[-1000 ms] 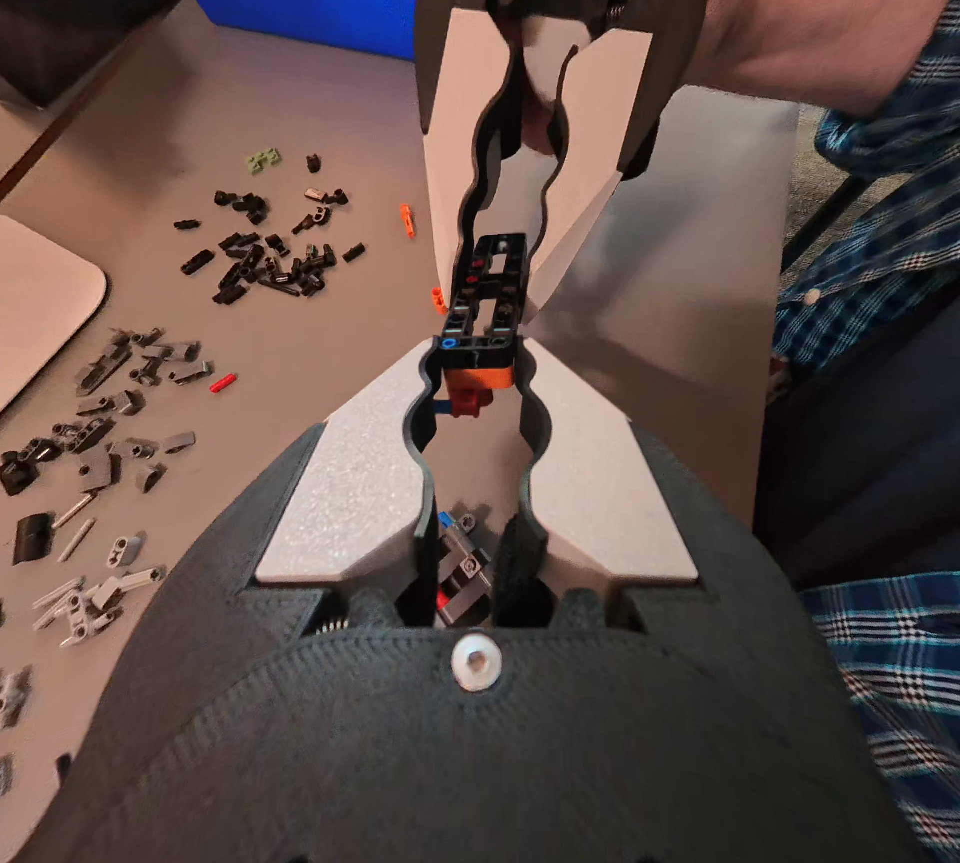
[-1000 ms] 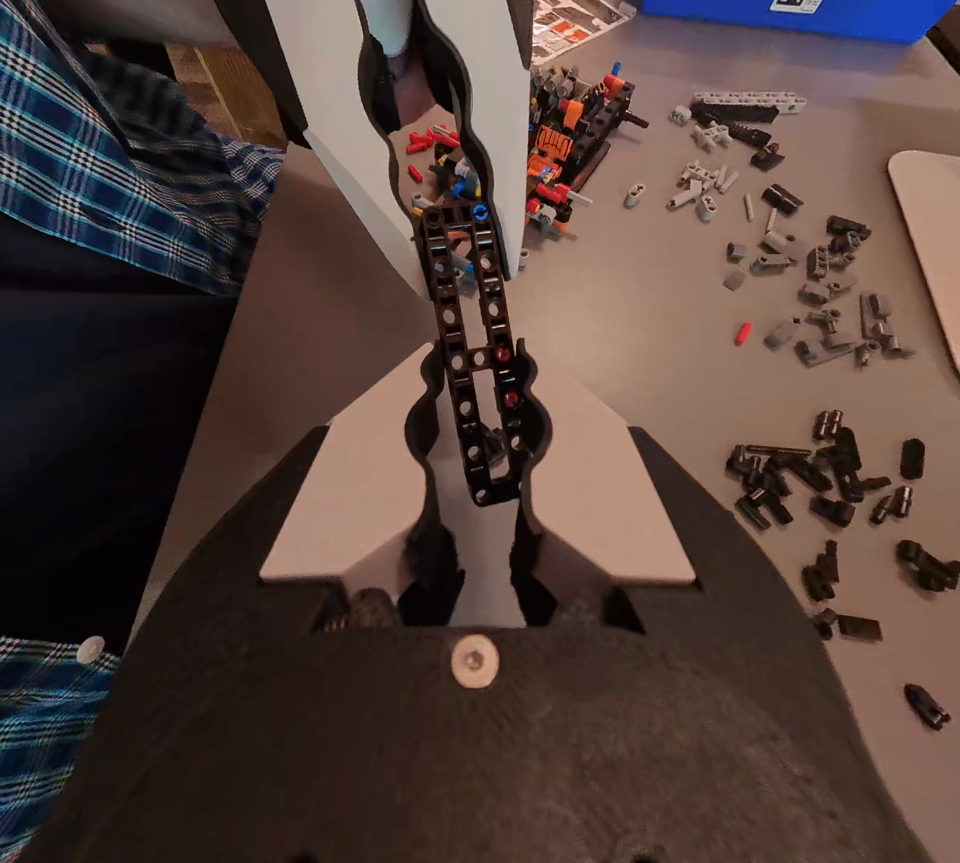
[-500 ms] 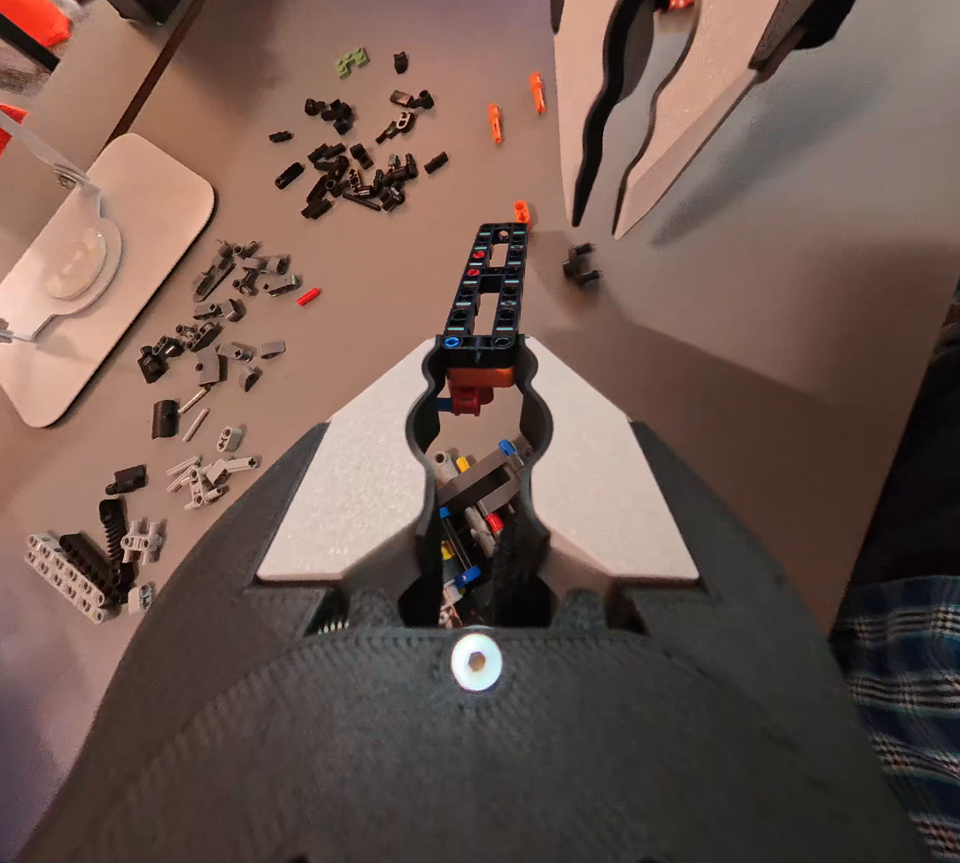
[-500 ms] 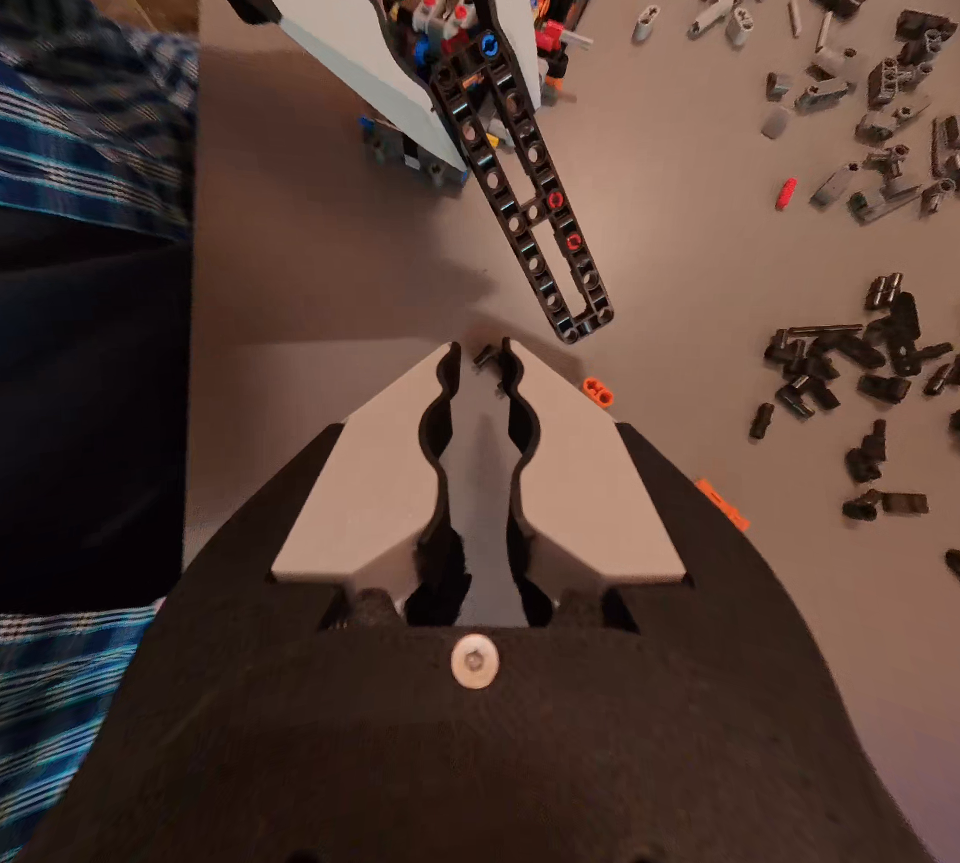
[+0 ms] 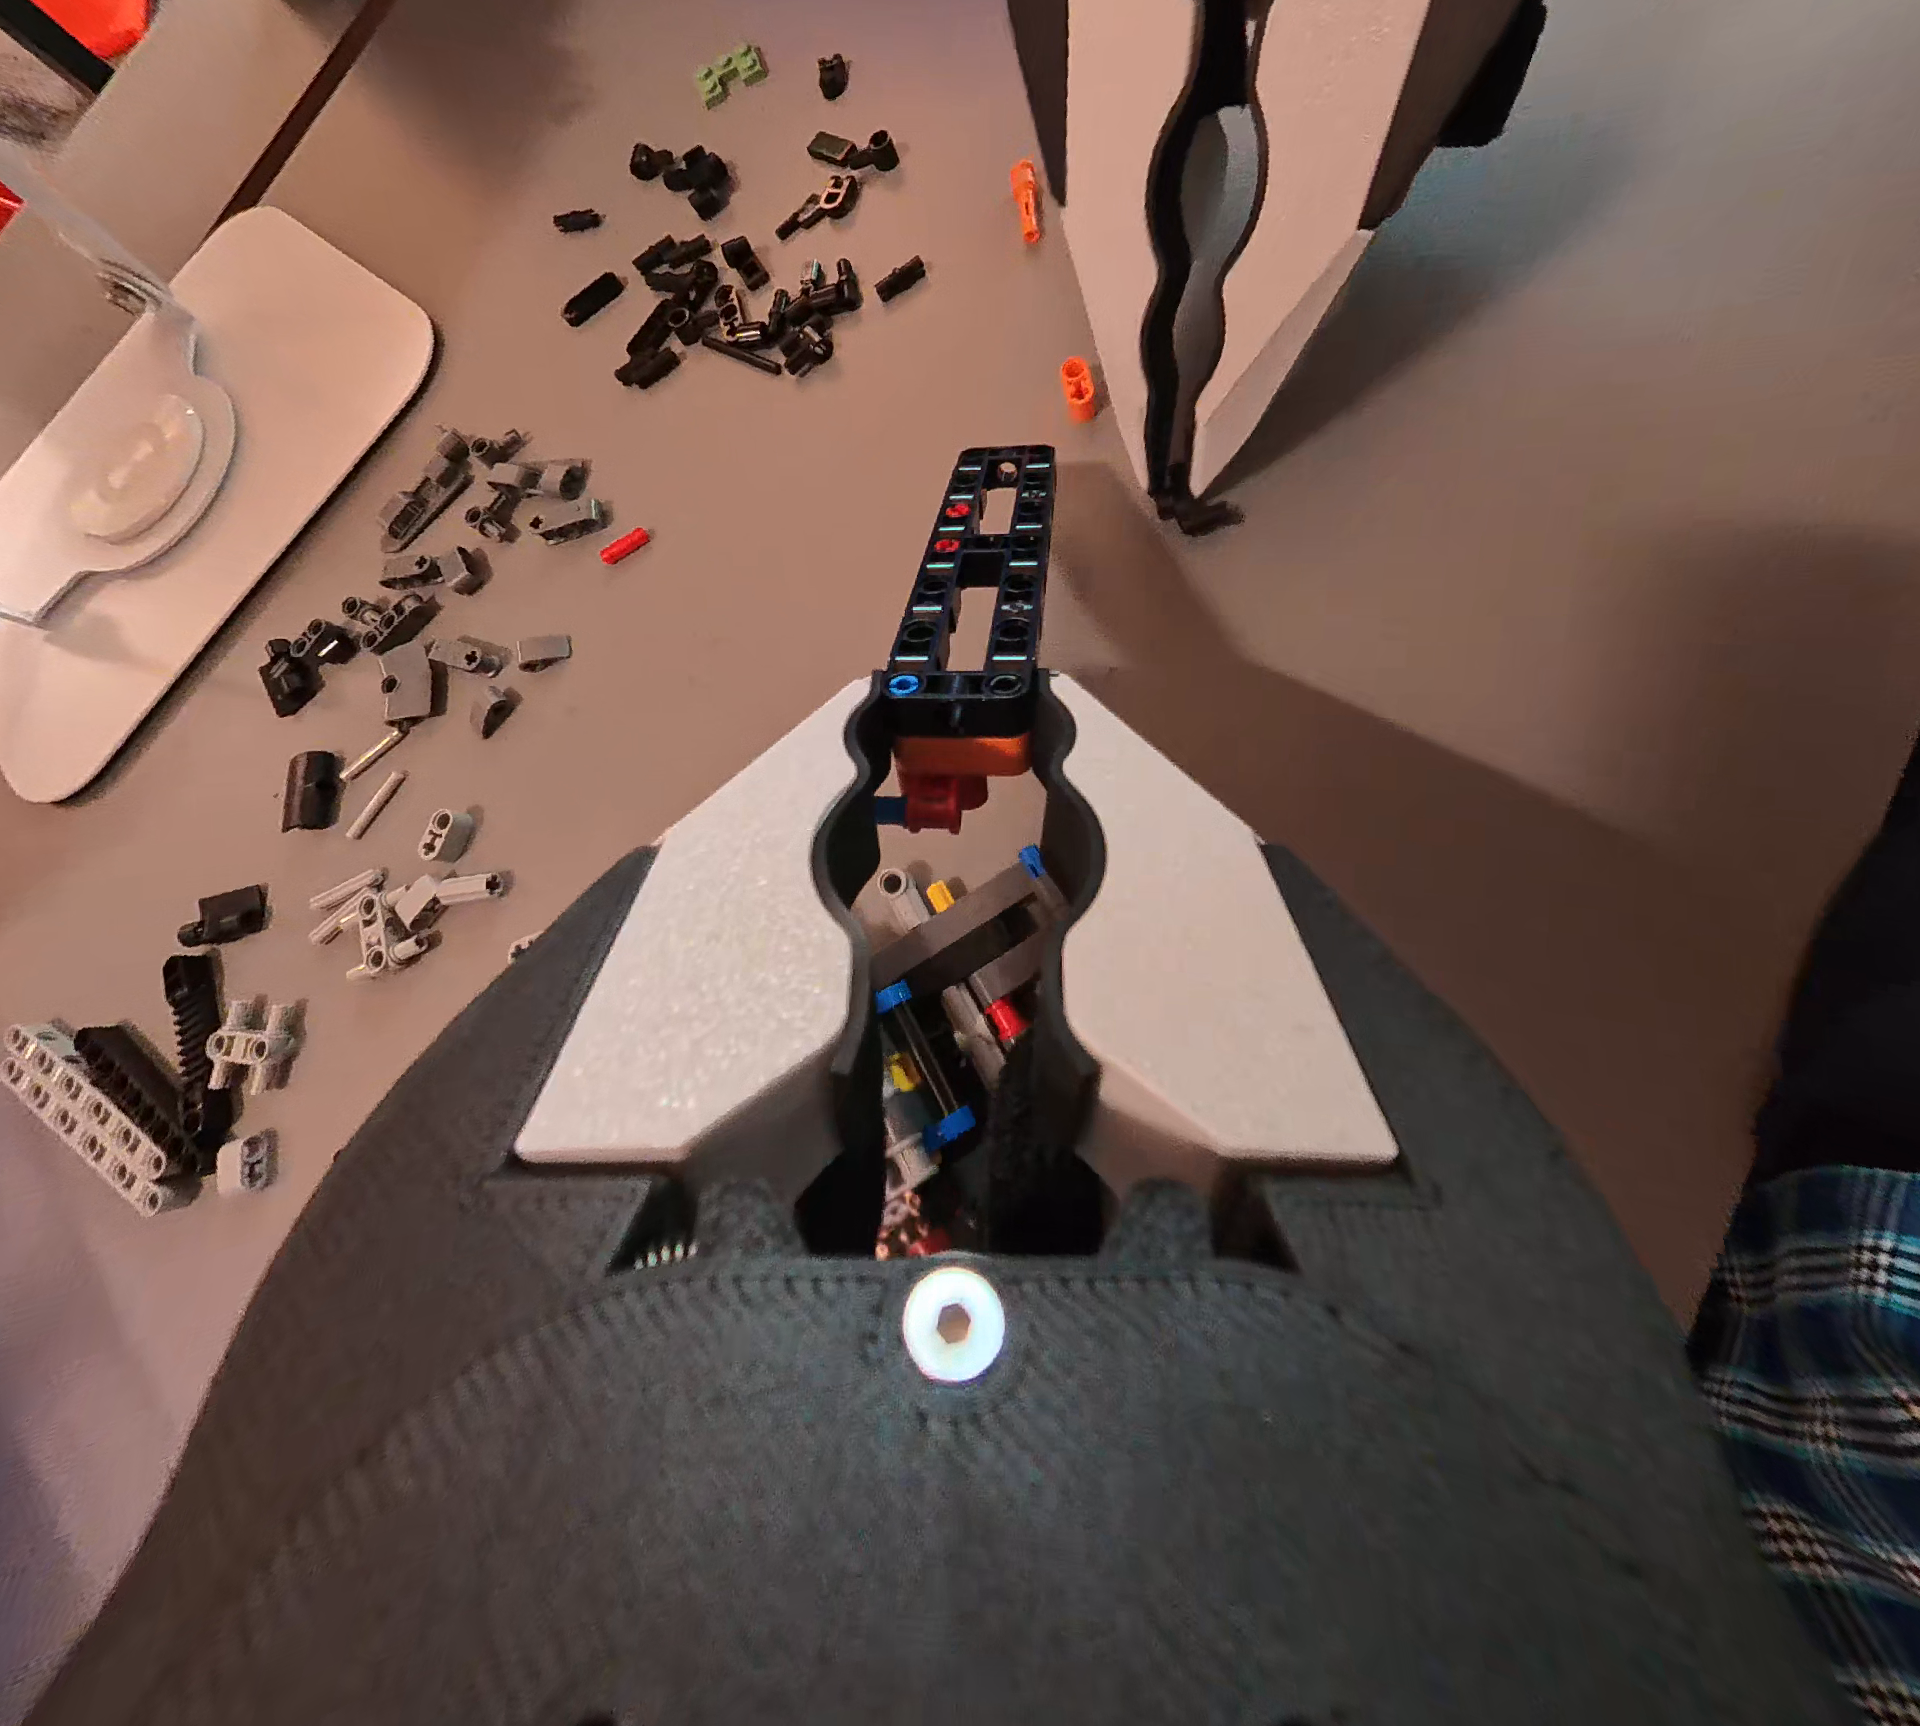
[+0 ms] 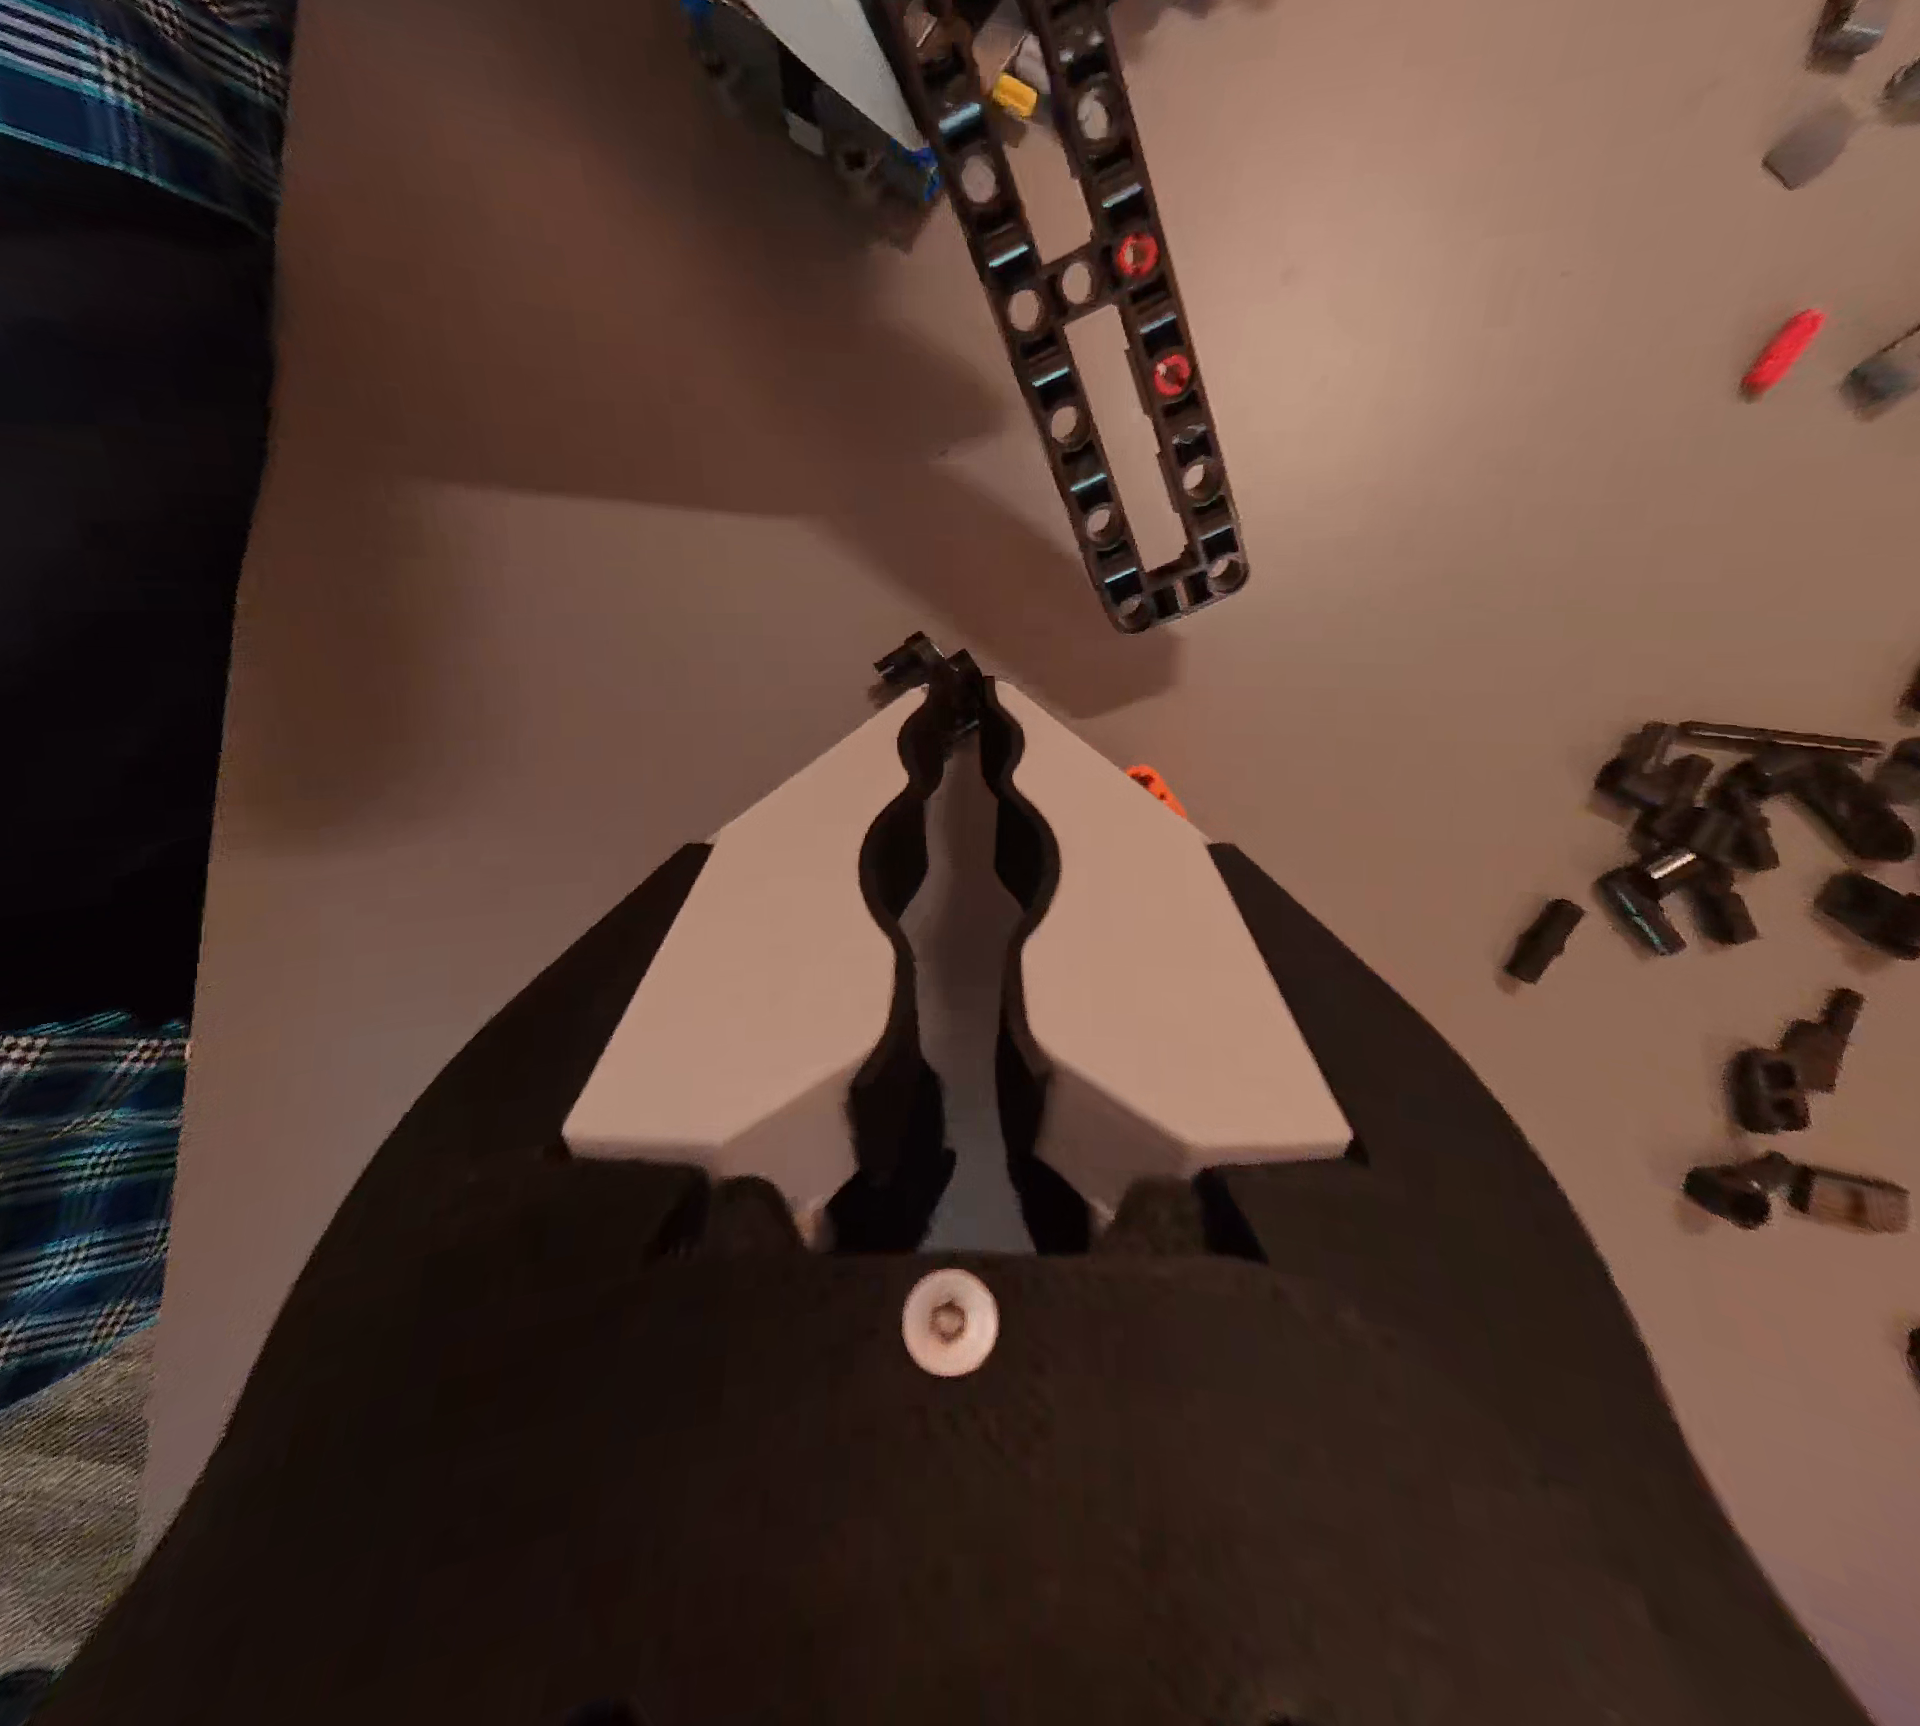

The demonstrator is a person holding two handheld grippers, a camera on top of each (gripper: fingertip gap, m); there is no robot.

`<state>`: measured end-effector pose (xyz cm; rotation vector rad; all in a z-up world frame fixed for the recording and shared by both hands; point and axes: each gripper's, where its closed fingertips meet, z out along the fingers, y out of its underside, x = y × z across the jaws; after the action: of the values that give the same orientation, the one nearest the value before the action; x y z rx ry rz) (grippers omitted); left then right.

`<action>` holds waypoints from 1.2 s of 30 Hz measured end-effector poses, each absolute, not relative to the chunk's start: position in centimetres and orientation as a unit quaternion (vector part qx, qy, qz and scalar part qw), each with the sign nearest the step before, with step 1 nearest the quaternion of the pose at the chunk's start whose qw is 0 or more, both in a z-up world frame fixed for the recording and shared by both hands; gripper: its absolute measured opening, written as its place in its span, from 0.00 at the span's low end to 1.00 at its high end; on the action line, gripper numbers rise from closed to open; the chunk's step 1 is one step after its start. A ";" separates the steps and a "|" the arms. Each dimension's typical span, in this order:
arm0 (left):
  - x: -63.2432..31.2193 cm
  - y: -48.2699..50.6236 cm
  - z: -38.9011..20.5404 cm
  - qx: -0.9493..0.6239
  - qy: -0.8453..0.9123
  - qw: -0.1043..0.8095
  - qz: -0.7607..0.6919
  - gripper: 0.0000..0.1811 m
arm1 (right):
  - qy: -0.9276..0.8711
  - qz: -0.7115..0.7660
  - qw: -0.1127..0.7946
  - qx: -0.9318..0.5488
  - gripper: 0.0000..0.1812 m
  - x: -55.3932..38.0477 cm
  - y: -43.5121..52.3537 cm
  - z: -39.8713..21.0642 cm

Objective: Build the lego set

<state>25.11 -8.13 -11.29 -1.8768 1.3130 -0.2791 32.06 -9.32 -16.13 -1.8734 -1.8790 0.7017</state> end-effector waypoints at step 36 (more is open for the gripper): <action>25.6 -9.0 -11.8 -0.747 0.516 0.398 -0.131 0.15 | -0.647 0.300 0.088 -0.696 0.04 36.3 -10.3 -15.9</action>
<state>25.62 -9.04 -11.83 -1.8916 1.3067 -0.3327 36.33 -10.31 -15.86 -2.0709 -1.9244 0.8935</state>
